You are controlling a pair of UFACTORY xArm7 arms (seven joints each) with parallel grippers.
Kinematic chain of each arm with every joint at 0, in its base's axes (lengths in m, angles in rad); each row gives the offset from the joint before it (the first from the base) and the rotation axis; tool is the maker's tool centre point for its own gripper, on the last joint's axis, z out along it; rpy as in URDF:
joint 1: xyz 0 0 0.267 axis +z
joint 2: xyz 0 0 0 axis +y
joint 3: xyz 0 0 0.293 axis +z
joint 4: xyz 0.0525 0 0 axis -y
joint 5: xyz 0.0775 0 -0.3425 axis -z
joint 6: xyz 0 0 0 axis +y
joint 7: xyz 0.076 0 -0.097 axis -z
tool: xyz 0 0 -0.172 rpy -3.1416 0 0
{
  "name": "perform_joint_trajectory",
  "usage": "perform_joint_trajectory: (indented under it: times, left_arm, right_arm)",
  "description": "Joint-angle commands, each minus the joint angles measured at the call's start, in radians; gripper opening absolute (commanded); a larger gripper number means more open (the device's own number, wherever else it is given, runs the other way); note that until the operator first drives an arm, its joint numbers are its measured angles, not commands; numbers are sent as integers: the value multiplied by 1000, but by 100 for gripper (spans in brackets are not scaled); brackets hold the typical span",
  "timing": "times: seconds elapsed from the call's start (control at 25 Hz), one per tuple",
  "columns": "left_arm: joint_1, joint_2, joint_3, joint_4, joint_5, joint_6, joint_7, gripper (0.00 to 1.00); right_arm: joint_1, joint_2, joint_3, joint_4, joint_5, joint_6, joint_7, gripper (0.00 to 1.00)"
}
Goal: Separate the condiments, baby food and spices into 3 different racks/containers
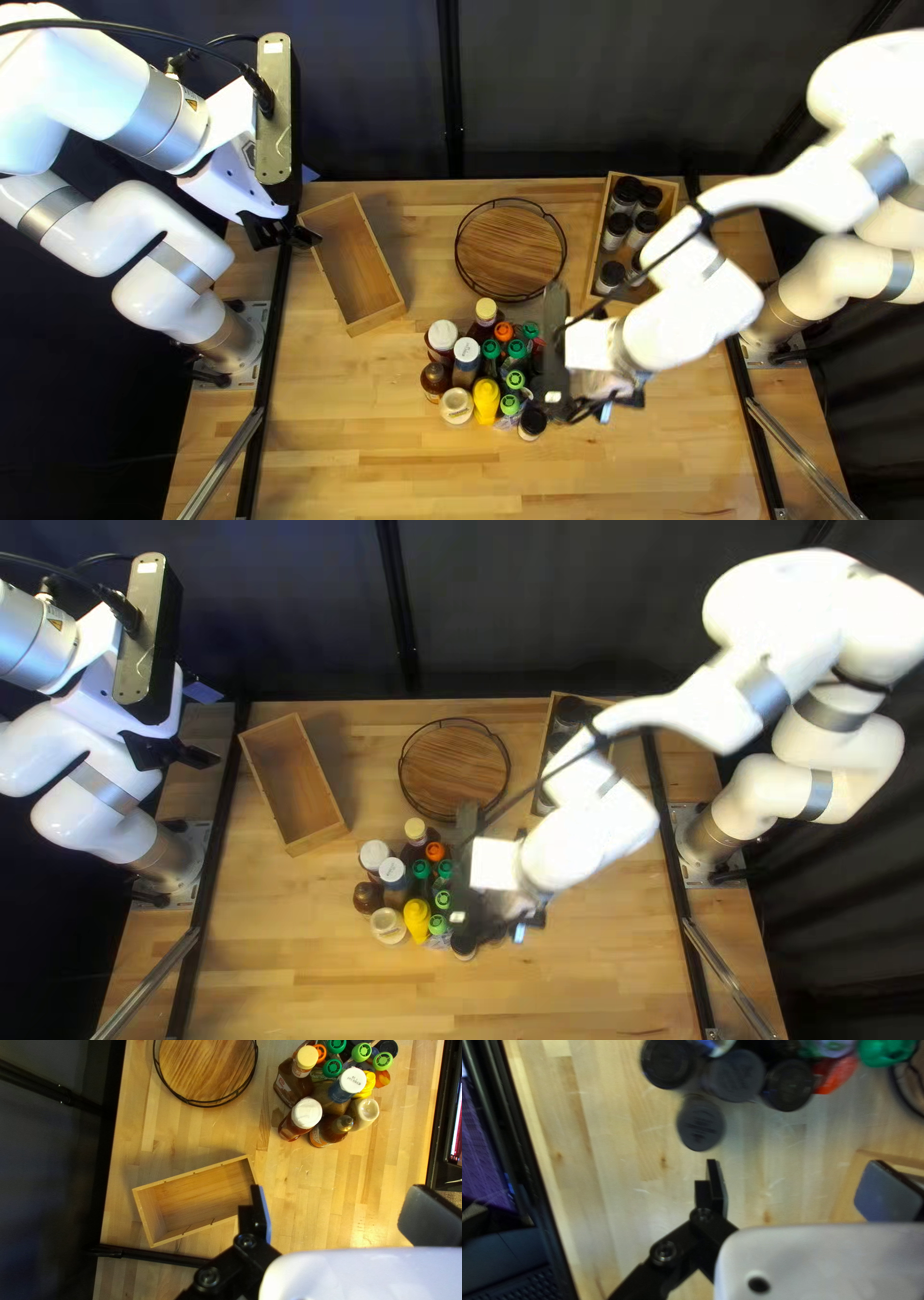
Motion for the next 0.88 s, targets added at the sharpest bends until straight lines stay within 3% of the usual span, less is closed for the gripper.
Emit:
perform_joint_trajectory:
  times: [0.04, 0.32, 0.76, 0.88]
  left_arm:
    - [0, 0, 0, 0, 0, 0, 0, 100]
    - [0, 0, 0, 0, 0, 0, 0, 100]
    - [0, 0, 0, 0, 0, 0, 0, 100]
    - [0, 0, 0, 0, 0, 0, 0, 100]
  right_arm:
    - [-48, 117, 32, 55, 128, 20, -7, 100]
    - [-90, 196, 66, 76, 211, 22, -17, 100]
    - [-91, 220, 73, 27, 203, -44, -33, 100]
    - [-89, 225, 72, 17, 194, -59, -37, 87]
